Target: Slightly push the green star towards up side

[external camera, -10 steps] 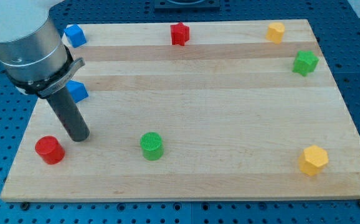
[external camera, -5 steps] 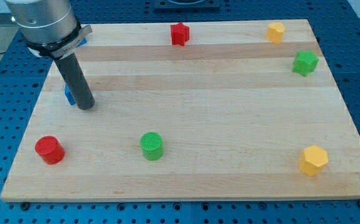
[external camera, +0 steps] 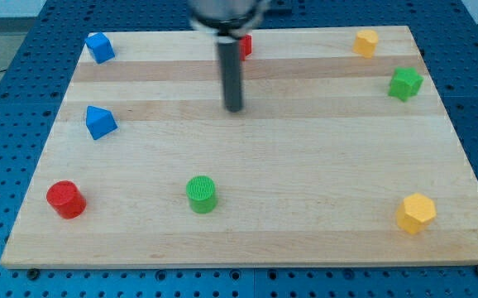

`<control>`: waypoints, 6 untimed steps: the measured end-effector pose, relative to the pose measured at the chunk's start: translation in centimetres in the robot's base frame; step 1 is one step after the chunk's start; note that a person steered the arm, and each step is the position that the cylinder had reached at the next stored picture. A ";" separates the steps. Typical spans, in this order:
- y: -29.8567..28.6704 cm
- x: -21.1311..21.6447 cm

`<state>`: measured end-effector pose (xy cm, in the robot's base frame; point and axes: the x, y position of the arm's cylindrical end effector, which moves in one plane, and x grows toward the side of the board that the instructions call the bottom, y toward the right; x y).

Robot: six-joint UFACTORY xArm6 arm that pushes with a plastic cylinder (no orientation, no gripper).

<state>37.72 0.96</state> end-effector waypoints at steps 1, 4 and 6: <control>11.8 0.0; 26.5 2.5; 28.5 -0.2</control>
